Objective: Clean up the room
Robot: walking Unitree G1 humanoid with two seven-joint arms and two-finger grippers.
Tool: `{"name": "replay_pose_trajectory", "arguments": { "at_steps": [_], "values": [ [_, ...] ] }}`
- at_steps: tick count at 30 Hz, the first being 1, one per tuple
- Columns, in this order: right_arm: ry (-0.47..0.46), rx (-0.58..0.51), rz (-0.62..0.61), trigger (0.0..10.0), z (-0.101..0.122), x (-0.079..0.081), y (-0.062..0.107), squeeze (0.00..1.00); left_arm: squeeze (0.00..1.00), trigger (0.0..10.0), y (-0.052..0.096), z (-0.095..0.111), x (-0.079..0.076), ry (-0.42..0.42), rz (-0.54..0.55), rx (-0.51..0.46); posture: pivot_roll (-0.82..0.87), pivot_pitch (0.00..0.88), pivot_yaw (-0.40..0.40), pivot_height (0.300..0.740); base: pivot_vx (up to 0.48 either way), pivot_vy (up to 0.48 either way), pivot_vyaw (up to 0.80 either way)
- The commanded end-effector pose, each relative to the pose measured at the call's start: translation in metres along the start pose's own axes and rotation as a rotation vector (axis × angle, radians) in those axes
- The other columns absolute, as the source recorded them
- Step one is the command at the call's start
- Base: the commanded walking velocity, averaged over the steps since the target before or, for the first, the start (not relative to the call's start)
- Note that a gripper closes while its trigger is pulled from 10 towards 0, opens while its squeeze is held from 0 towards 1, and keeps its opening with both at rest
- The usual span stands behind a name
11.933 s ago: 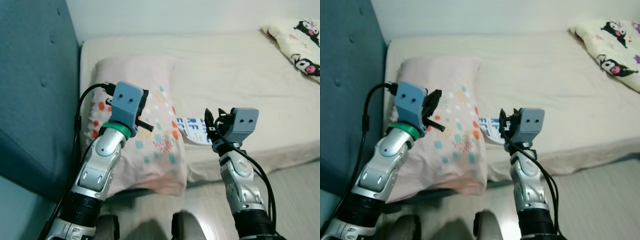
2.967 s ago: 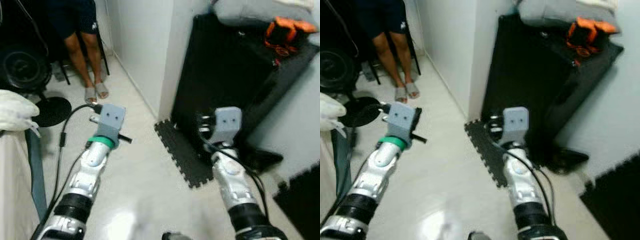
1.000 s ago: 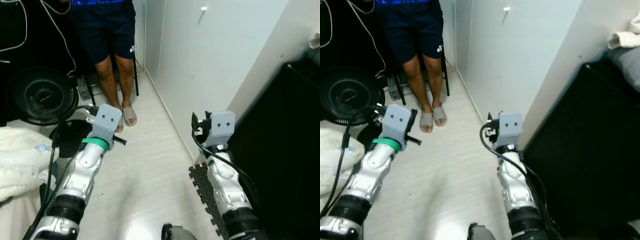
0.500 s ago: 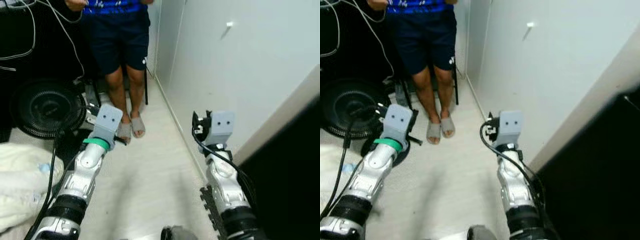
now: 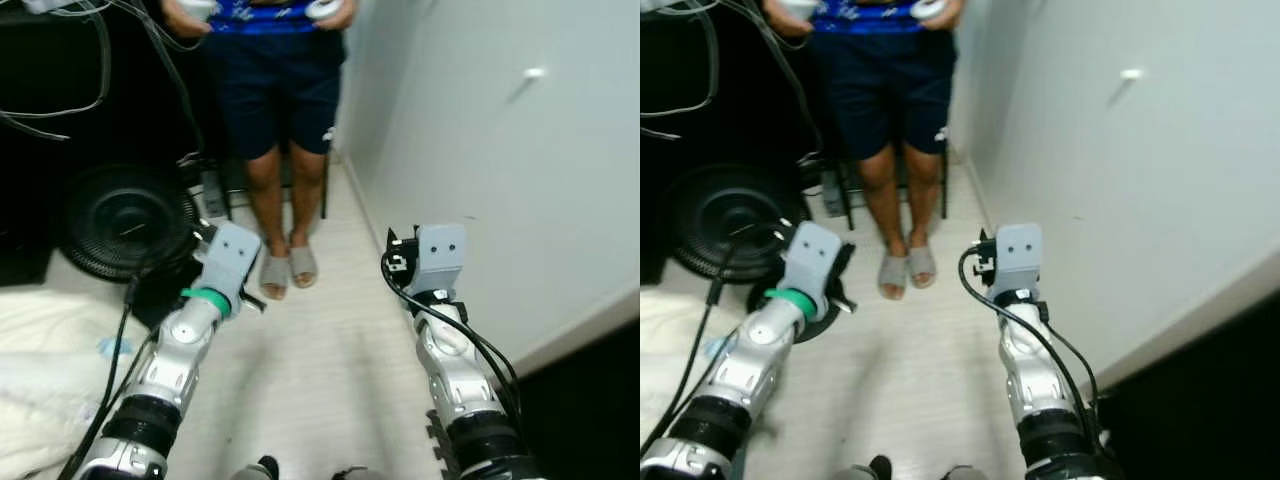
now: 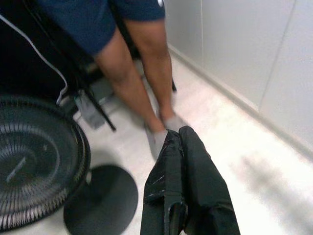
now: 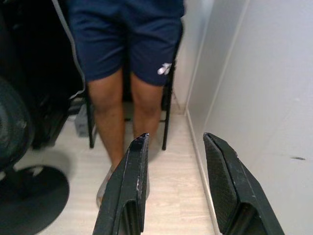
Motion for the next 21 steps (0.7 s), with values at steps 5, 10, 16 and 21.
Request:
{"name": "replay_pose_trajectory", "arguments": {
  "at_steps": [5,10,16,21],
  "values": [
    [0.022,0.056,-0.004,10.0,-0.0212,-0.0052,0.0110,0.00,0.00,10.0,0.0049,-0.0228,-0.0139,-0.047,-0.033,0.065,-0.05,0.039,0.060,0.722,0.000,0.000,0.79],
    [0.023,0.053,-0.005,10.0,-0.0202,-0.0063,0.0101,0.00,0.00,10.0,0.0030,-0.0192,-0.0154,-0.051,-0.038,0.056,-0.05,0.036,0.060,0.722,0.000,0.000,0.79],
    [0.030,0.044,-0.002,10.0,-0.0181,-0.0060,0.0075,0.00,0.00,10.0,0.0009,-0.0156,-0.0149,-0.053,-0.041,0.053,-0.05,0.027,0.058,0.722,0.000,0.000,0.78],
    [0.032,0.039,0.003,10.0,-0.0173,-0.0051,0.0073,0.00,0.00,10.0,0.0006,-0.0148,-0.0153,-0.058,-0.042,0.048,-0.05,0.024,0.058,0.722,0.000,0.000,0.78]
  ]
}}
Point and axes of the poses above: a point about 5 cm out from each wrist's last joint towards the gripper, its own y axis pointing back from the gripper into the wrist, its own z axis along the axis of the wrist's last joint, x = y × z, the point moved 6 cm from there along -y, pointing out of the wrist towards the gripper, and after that the axes turned 12 degrees about y, right-handed, at the moved point
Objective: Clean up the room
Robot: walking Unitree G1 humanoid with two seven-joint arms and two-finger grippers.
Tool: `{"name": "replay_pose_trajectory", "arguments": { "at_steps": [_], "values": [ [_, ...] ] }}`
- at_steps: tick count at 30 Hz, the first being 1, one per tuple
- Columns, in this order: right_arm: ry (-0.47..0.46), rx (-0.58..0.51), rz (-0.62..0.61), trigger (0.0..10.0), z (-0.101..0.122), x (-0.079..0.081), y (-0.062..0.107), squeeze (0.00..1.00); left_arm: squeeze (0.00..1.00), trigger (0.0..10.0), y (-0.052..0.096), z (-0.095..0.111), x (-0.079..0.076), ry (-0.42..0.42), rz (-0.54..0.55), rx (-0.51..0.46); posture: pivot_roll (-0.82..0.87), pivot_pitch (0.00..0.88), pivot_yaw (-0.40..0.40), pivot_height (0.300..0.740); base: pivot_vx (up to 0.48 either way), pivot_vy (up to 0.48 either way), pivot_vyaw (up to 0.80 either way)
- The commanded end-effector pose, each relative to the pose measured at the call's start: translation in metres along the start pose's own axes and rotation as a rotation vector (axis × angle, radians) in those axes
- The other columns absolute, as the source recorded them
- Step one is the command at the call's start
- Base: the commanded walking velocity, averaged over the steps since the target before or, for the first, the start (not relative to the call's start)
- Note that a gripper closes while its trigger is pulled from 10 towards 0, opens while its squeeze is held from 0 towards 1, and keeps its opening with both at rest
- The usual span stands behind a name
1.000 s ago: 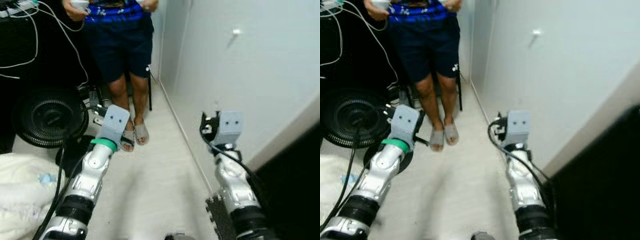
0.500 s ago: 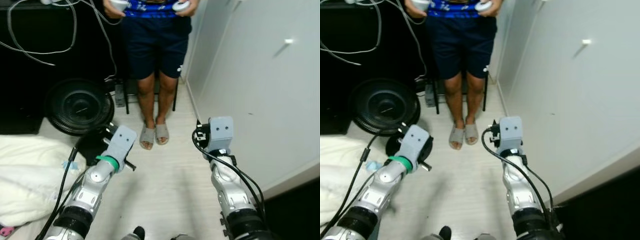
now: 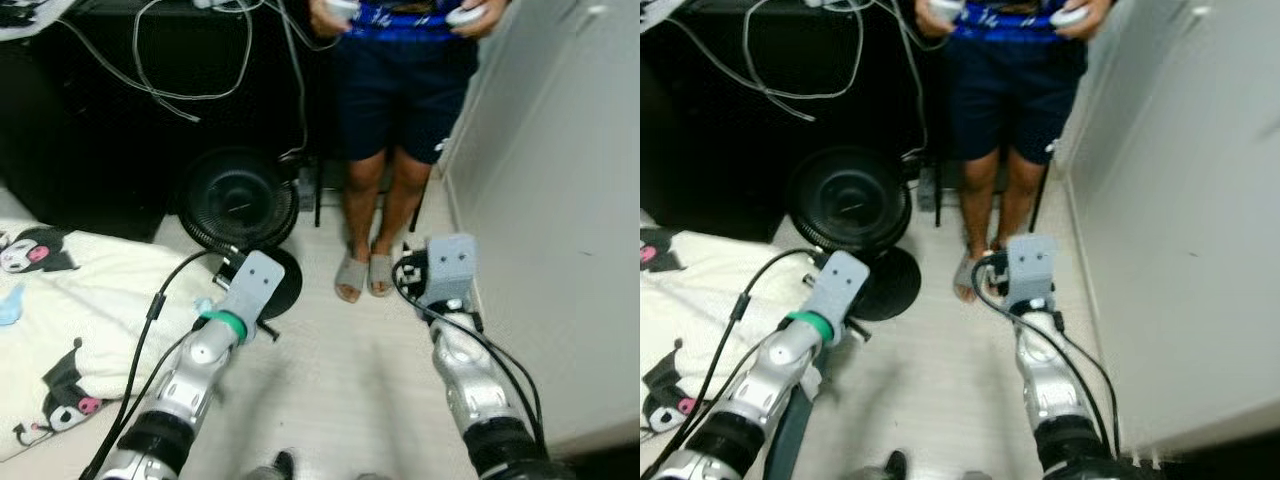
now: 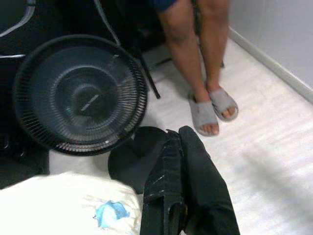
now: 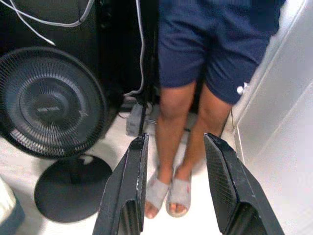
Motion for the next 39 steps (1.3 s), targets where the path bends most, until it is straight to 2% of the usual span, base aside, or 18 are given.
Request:
{"name": "replay_pose_trajectory", "arguments": {
  "at_steps": [1,21,29,32,33,39],
  "values": [
    [-0.003,0.008,0.018,10.0,-0.004,0.007,0.003,0.00,0.00,10.0,0.004,-0.009,0.004,-0.002,0.011,0.029,-0.05,0.024,0.058,0.722,0.000,0.000,0.78],
    [-0.008,-0.002,0.036,10.0,-0.002,0.011,0.002,0.00,0.00,10.0,0.001,-0.003,0.004,0.002,0.008,0.016,-0.05,0.021,0.063,0.722,0.000,0.000,0.78],
    [-0.012,-0.004,0.041,10.0,-0.002,0.013,0.003,0.00,0.00,10.0,-0.001,0.004,0.004,0.038,0.007,-0.001,-0.05,0.024,0.065,0.722,0.000,0.000,0.77],
    [-0.013,-0.004,0.042,10.0,-0.002,0.013,0.003,0.00,0.00,10.0,-0.002,0.010,0.004,0.070,0.007,-0.015,-0.05,0.024,0.065,0.722,0.000,0.000,0.77],
    [-0.015,-0.006,0.043,10.0,-0.002,0.014,0.003,0.00,0.00,10.0,-0.003,0.015,0.004,0.106,0.008,-0.031,-0.05,0.026,0.065,0.722,0.000,0.000,0.77],
    [-0.016,-0.006,0.045,10.0,-0.002,0.014,0.003,0.00,0.00,10.0,-0.003,0.019,0.005,0.128,0.010,-0.038,-0.04,0.028,0.067,0.722,0.000,0.000,0.77]
  ]
}}
Point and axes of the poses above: a point about 5 cm out from each wrist's last joint towards the gripper, its own y axis pointing back from the gripper into the wrist, its own z axis along the axis of the wrist's last joint, x = y × z, the point moved 6 cm from there along -y, pointing out of the wrist towards the gripper, and after that the axes turned 12 degrees about y, right-handed, at the moved point
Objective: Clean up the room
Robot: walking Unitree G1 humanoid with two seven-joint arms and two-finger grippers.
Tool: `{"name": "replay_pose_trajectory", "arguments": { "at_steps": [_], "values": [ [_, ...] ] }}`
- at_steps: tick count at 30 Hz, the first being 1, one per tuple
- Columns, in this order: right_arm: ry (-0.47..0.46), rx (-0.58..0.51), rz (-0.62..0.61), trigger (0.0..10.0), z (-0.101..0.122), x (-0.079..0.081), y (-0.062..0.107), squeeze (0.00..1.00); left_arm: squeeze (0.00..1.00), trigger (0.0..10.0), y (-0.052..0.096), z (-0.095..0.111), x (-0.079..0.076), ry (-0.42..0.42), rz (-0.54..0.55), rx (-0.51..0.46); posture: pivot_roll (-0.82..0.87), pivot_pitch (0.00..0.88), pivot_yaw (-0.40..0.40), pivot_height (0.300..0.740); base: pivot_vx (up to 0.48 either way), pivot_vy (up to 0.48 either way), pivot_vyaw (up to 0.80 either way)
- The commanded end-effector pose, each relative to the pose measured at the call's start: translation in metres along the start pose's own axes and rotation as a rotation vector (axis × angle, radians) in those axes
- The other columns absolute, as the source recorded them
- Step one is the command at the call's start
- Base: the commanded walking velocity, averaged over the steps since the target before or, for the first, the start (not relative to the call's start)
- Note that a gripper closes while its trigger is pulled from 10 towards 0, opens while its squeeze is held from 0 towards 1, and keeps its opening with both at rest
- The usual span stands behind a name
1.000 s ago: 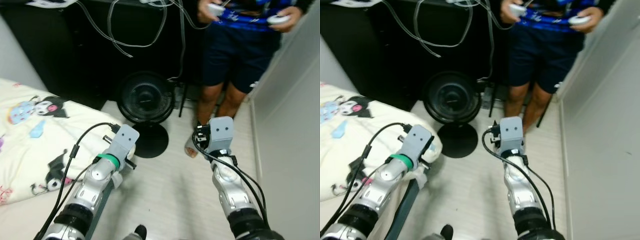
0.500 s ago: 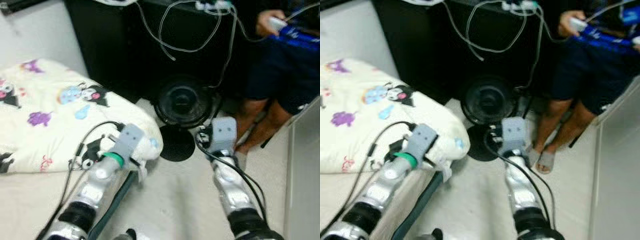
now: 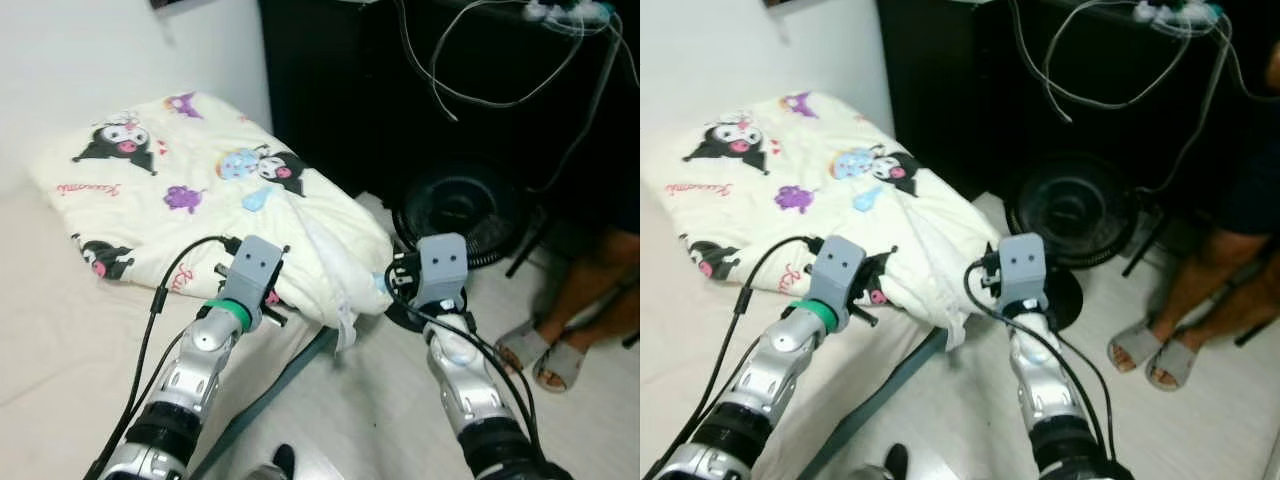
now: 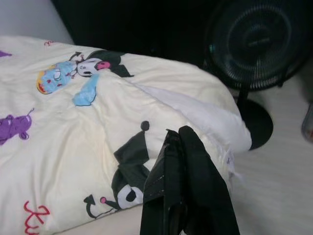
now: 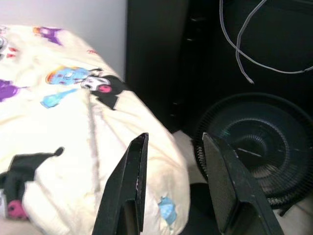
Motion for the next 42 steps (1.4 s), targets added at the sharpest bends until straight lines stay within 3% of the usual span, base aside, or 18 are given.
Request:
{"name": "replay_pose_trajectory", "arguments": {
  "at_steps": [1,11,42],
  "values": [
    [-0.009,0.013,0.023,10.0,-0.0034,0.0089,0.0020,0.00,0.00,10.0,0.0032,-0.0019,0.0086,0.016,0.019,0.010,-0.04,0.029,0.067,0.722,0.000,0.000,0.77],
    [-0.014,0.012,0.025,10.0,-0.0032,0.0105,0.0026,0.00,0.00,10.0,0.0039,0.0035,0.0092,0.050,0.023,-0.011,-0.04,0.033,0.069,0.722,0.000,0.000,0.77],
    [-0.018,0.010,0.027,10.0,-0.0024,0.0121,0.0024,0.00,0.00,10.0,0.0061,0.0061,0.0077,-0.006,0.016,-0.018,-0.04,0.038,0.071,0.722,0.000,0.000,0.77]
  ]
}}
Point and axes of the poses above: a point about 5 cm out from each wrist's last joint towards the gripper, its own y axis pointing back from the gripper into the wrist, its own z axis along the axis of the wrist's last joint, x = y × z, the point moved 6 cm from there along -y, pointing out of the wrist towards the gripper, and after that the axes turned 12 degrees about y, right-handed, at the moved point
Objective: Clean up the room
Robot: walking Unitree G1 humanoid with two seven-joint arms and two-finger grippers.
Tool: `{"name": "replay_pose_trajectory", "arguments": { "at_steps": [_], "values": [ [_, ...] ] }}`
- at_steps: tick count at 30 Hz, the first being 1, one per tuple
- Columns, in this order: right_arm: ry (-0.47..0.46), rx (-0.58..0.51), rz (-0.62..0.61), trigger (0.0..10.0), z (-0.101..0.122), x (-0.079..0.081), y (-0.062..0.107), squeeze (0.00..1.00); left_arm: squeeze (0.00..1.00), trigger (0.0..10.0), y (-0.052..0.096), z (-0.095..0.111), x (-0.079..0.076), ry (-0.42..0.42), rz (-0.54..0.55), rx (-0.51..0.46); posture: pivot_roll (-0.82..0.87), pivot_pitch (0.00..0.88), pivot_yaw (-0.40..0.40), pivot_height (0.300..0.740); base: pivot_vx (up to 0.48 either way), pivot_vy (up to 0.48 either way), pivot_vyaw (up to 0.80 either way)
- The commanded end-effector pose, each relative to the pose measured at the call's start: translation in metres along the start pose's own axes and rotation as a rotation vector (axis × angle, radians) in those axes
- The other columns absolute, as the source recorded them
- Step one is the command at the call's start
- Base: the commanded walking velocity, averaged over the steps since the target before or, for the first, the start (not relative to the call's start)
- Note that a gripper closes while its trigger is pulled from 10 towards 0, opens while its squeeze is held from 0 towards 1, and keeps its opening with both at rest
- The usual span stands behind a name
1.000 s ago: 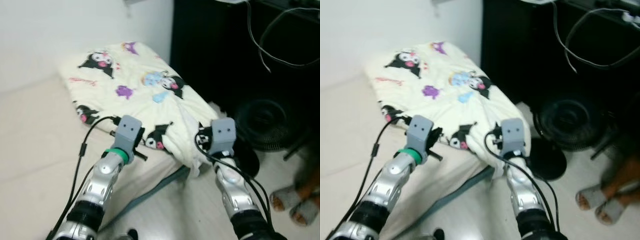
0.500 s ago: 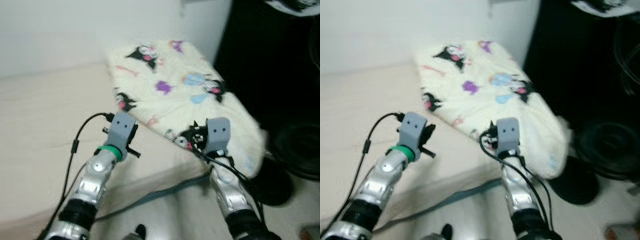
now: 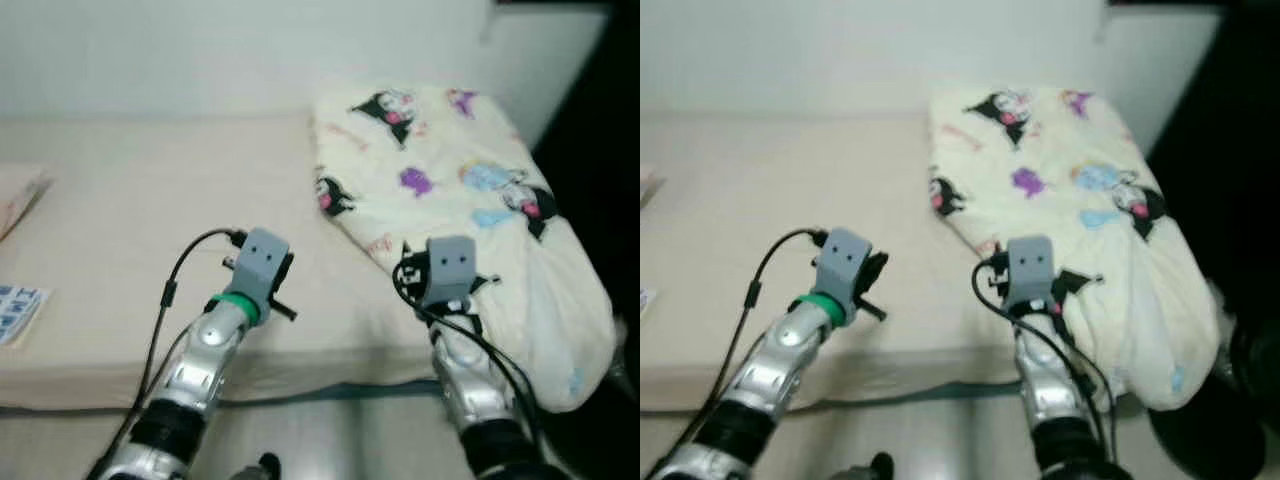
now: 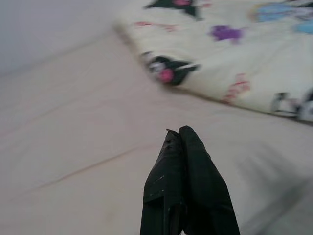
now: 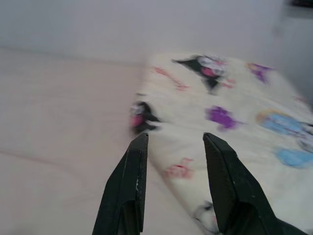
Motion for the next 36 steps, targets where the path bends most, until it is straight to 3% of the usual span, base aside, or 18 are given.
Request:
{"name": "replay_pose_trajectory", "arguments": {
  "at_steps": [1,6,14,36],
  "values": [
    [0.001,0.032,0.012,10.0,-0.009,0.003,0.004,0.00,0.00,10.0,0.002,-0.006,-0.004,0.003,-0.008,0.011,-0.04,0.038,0.071,0.722,0.000,0.000,0.77],
    [0.000,0.032,0.011,10.0,-0.009,0.003,0.004,0.00,0.00,10.0,0.002,-0.004,-0.006,0.026,-0.019,0.002,-0.04,0.038,0.072,0.722,0.000,0.000,0.77],
    [-0.023,0.021,0.011,10.0,-0.007,0.004,0.004,0.00,0.00,10.0,0.002,-0.003,-0.009,-0.016,-0.034,-0.003,-0.04,0.042,0.074,0.722,0.000,0.000,0.69],
    [-0.047,0.014,-0.039,10.0,-0.006,-0.009,0.005,0.00,0.00,10.0,0.002,-0.003,-0.015,-0.025,-0.053,-0.017,-0.06,0.042,0.070,0.722,0.000,-0.371,0.00]
  ]
}}
Point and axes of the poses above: a point about 5 cm out from each wrist's last joint towards the gripper, its own y axis pointing back from the gripper into the wrist, its own z axis along the axis of the wrist's last joint, x = y × z, the point moved 6 cm from there along -y, pointing out of the wrist towards the gripper, and after that the axes turned 12 degrees about y, right-handed, at the moved point
